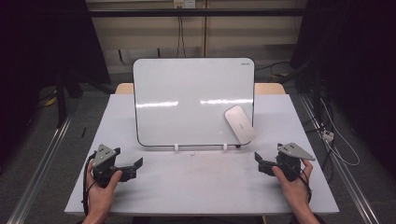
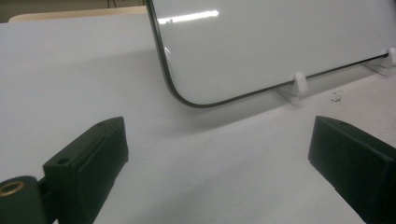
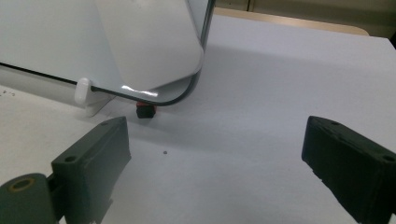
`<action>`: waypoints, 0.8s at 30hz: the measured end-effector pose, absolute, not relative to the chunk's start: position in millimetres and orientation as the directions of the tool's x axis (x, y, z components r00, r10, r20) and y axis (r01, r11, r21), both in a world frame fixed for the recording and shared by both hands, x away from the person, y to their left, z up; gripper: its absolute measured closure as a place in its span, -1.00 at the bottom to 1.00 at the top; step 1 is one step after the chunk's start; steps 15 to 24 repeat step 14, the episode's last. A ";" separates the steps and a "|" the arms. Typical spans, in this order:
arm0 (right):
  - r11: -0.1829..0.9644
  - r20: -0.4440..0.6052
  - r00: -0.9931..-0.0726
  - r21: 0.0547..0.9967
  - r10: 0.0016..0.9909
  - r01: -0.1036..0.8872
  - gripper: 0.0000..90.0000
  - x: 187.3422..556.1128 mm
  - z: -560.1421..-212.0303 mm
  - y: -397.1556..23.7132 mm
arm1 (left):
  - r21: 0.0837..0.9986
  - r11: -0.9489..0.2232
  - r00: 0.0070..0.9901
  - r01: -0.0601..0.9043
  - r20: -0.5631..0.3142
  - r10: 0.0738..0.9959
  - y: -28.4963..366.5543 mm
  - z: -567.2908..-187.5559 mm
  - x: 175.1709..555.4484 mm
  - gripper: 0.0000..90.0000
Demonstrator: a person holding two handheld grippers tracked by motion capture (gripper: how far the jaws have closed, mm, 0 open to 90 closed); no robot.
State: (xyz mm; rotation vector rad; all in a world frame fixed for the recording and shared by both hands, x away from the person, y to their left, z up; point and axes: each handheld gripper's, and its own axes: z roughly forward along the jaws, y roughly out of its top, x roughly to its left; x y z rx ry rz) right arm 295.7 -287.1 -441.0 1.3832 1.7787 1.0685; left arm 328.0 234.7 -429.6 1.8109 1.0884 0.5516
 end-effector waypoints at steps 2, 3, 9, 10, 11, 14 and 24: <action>0.116 -0.005 -0.244 0.889 0.970 0.443 -0.83 293.2 -444.0 -287.7 | 0.876 -0.185 0.507 0.445 -0.076 0.859 235.5 -429.6 327.9 -0.89; 0.114 -0.002 -0.243 0.886 0.970 0.450 -0.83 292.5 -445.3 -287.8 | 0.878 -0.179 0.503 0.443 -0.079 0.860 235.6 -429.5 327.6 -0.89; 0.105 0.008 -0.233 0.878 0.972 0.468 -0.83 291.6 -449.4 -288.0 | 0.880 -0.175 0.502 0.441 -0.080 0.861 236.6 -428.5 326.9 -0.89; 0.110 0.004 -0.236 0.877 0.972 0.469 -0.83 291.7 -449.7 -287.6 | 0.882 -0.168 0.501 0.441 -0.086 0.861 236.1 -428.7 326.9 -0.89; 0.108 0.005 -0.234 0.877 0.972 0.469 -0.83 291.7 -449.6 -287.2 | 0.882 -0.171 0.504 0.440 -0.084 0.859 236.2 -428.8 327.2 -0.89; 0.106 0.005 -0.233 0.881 0.972 0.462 -0.83 292.2 -449.1 -287.4 | 0.882 -0.169 0.501 0.441 -0.085 0.861 237.8 -428.4 327.8 -0.89; 0.106 0.005 -0.233 0.881 0.972 0.462 -0.83 292.2 -449.1 -287.4 | 0.882 -0.169 0.501 0.441 -0.085 0.861 237.8 -428.4 327.8 -0.89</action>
